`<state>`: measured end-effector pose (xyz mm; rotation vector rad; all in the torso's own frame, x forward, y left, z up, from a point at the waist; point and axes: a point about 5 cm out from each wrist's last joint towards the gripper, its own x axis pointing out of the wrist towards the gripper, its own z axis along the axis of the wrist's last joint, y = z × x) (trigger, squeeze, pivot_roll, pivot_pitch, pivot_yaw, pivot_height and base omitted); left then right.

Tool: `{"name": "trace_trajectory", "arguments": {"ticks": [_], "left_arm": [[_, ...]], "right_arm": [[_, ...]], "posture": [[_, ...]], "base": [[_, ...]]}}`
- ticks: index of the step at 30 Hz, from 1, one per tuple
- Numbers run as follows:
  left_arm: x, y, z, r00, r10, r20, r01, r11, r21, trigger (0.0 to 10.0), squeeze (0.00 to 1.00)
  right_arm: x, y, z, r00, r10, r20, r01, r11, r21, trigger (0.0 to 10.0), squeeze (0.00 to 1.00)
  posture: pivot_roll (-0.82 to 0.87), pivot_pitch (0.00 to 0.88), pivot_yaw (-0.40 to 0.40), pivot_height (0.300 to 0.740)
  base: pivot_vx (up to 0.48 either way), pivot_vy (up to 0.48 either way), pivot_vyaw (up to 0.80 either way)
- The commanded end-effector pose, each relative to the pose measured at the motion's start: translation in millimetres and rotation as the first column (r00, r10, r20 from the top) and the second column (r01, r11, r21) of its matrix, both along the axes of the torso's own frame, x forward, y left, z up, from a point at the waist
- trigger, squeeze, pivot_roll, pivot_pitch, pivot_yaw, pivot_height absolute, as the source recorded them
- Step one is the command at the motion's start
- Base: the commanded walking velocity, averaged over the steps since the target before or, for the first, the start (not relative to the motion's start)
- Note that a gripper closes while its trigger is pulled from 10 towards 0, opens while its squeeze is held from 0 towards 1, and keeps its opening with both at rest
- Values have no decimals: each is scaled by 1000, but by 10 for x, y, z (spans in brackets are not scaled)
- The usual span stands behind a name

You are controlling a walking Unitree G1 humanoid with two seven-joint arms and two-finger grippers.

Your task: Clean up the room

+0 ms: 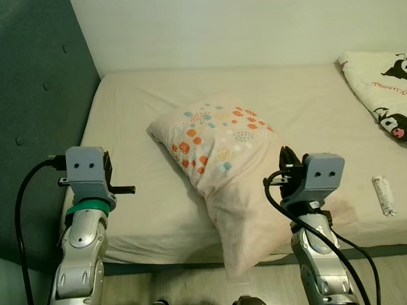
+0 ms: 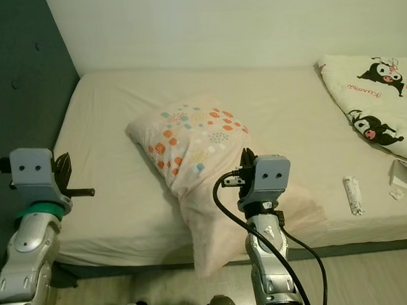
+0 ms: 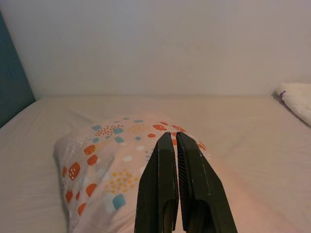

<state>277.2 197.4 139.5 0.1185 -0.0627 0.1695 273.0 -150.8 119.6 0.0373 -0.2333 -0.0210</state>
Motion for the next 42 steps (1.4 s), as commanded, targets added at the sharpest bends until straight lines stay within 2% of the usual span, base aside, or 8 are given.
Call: {"name": "trace_trajectory", "arguments": {"ticks": [1, 16, 26, 31, 35, 42], "left_arm": [[-13, -16, -50, 1000, 5, -21, -5, 1000, 4, 10000, 0], [-30, -29, -64, 1000, -3, -27, 3, 1000, 11, 10000, 0], [-38, -41, -63, 1000, 0, -24, 0, 1000, 10, 10000, 0], [-41, -37, -82, 1000, 1, -29, -1, 1000, 10, 10000, 0], [-16, -38, -59, 1000, -3, -21, 3, 1000, 12, 10000, 0], [-12, -50, -60, 1000, -9, -21, 9, 1000, 12, 10000, 0]], "right_arm": [[-8, 17, -23, 1000, 9, -6, -9, 1000, 6, 10000, 0], [-3, -21, -49, 1000, -15, -15, 15, 1000, 21, 10000, 0], [8, 25, -33, 1000, 21, -8, -21, 1000, 6, 10000, 0], [8, -13, -58, 1000, -4, -16, 4, 1000, 16, 10000, 0], [18, 36, -33, 1000, 20, -6, -20, 1000, 12, 10000, 0], [26, 18, -26, 1000, 12, -5, -12, 1000, 17, 10000, 0]], "posture": [[7, 0, -5, 740], [15, 0, -4, 740], [20, 0, -9, 740], [17, 0, -6, 740], [17, 0, -6, 740], [15, 0, -7, 740]], "base": [[0, 0, 0], [0, 0, 0], [0, 0, 0], [0, 0, 0], [0, 0, 0], [0, 0, 0]]}}
